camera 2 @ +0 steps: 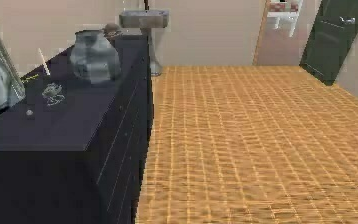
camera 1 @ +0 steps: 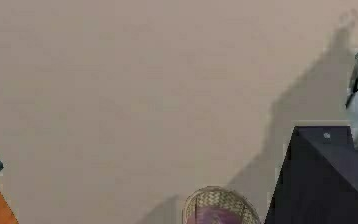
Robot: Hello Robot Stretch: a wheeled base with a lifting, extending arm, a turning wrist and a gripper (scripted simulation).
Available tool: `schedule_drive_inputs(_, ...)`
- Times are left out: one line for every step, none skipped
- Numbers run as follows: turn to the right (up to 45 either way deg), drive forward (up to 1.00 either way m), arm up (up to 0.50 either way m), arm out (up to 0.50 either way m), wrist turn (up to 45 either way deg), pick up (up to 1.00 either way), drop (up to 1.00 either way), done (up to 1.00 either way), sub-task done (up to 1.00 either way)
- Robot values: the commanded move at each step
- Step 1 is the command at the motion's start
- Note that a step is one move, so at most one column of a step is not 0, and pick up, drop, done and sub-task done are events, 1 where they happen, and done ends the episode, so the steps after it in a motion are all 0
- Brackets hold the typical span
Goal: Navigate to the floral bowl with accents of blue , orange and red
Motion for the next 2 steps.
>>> schedule_drive_inputs(-45.0,0.0,0.0,0.0,0.0,0.0,0.0,0.0,0.0)
schedule_drive_inputs(-45.0,0.0,0.0,0.0,0.0,0.0,0.0,0.0,0.0)
